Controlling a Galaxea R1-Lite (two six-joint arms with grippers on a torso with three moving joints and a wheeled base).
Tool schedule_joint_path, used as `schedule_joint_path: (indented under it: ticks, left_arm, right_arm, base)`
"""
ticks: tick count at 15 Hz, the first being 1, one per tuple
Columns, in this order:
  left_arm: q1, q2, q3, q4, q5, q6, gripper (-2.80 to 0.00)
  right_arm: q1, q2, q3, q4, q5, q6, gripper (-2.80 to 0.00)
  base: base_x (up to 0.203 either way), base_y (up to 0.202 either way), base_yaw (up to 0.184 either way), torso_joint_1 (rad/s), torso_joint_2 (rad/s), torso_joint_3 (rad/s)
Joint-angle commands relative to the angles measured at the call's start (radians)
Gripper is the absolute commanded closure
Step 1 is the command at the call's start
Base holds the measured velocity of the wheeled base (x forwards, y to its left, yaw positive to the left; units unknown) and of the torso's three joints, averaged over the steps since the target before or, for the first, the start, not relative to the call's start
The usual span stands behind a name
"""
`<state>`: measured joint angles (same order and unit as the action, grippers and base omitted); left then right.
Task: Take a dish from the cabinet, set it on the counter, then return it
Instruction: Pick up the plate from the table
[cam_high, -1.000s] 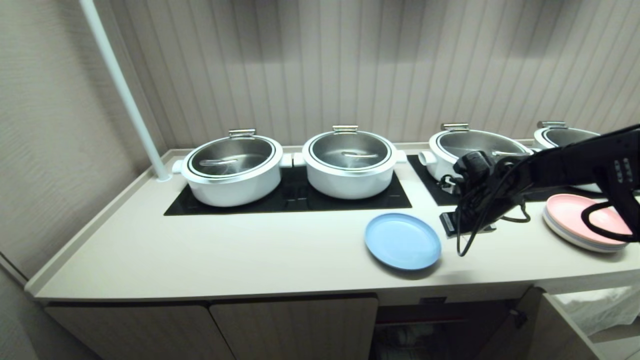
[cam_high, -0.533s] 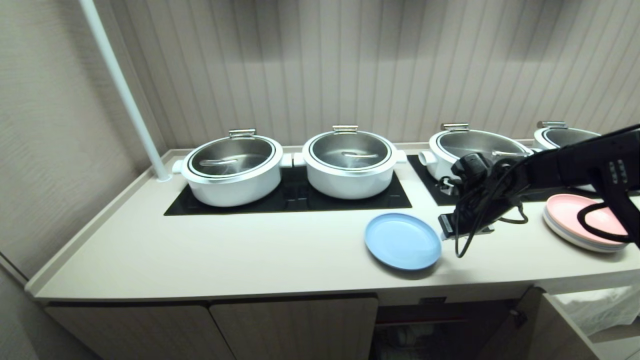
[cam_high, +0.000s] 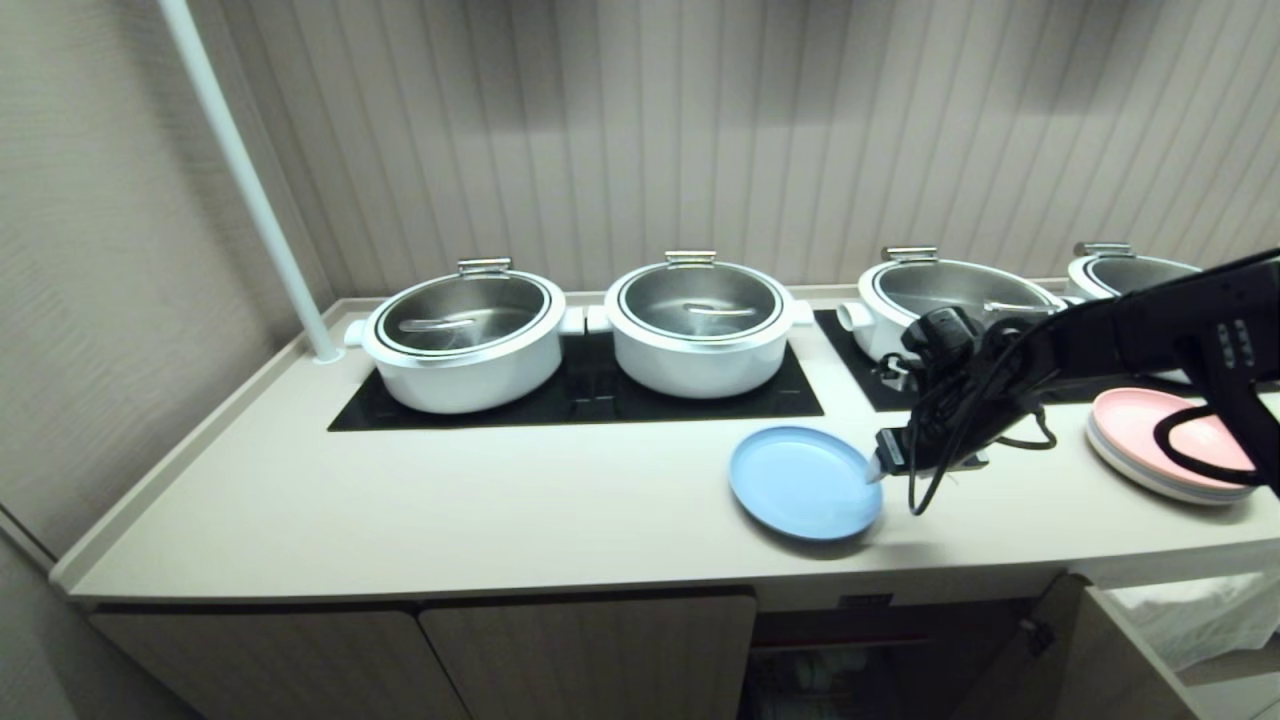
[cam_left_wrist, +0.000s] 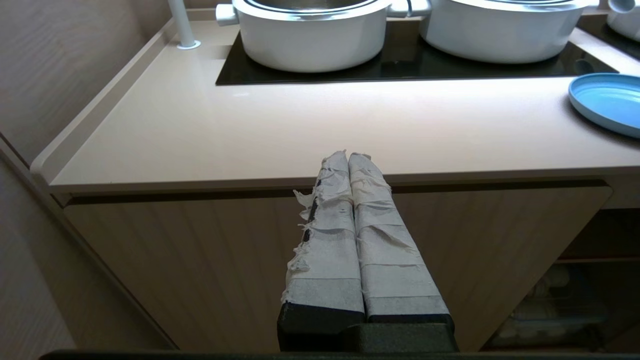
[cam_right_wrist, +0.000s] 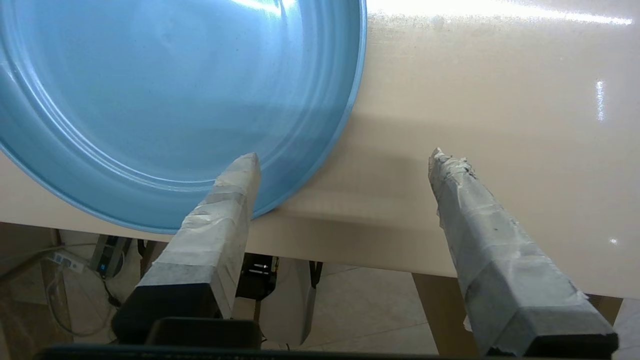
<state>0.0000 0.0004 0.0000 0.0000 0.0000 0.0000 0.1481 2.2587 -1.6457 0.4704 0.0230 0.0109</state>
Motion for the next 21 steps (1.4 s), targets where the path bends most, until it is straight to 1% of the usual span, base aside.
schedule_joint_path:
  ticks: [1, 6, 9, 10, 15, 21]
  left_arm:
    - [0.0, 0.0, 0.0, 0.0, 0.0, 0.0, 0.0]
    - [0.0, 0.0, 0.0, 0.0, 0.0, 0.0, 0.0]
    - [0.0, 0.0, 0.0, 0.0, 0.0, 0.0, 0.0]
    - [0.0, 0.0, 0.0, 0.0, 0.0, 0.0, 0.0]
    - [0.0, 0.0, 0.0, 0.0, 0.0, 0.0, 0.0]
    - [0.0, 0.0, 0.0, 0.0, 0.0, 0.0, 0.0]
  right_arm:
    - [0.001, -0.001, -0.002, 0.002, 0.002, 0.001, -2.8]
    - [0.001, 0.023, -0.005, -0.006, 0.002, 0.009, -2.8]
    - [0.002, 0.054, -0.042, -0.031, 0.002, 0.062, -2.8]
    - [0.002, 0.068, -0.056, -0.031, 0.002, 0.065, -2.8]
    - [0.007, 0.119, -0.098, -0.042, 0.0, 0.066, -2.8]
    - [0.022, 0.16, -0.109, -0.107, 0.003, 0.064, -2.8]
  base:
    - [0.0, 0.0, 0.0, 0.0, 0.0, 0.0]
    - [0.0, 0.0, 0.0, 0.0, 0.0, 0.0]
    - [0.0, 0.0, 0.0, 0.0, 0.0, 0.0]
    - [0.0, 0.0, 0.0, 0.0, 0.0, 0.0]
    - [0.0, 0.0, 0.0, 0.0, 0.0, 0.0]
    - [0.0, 0.0, 0.0, 0.0, 0.0, 0.0]
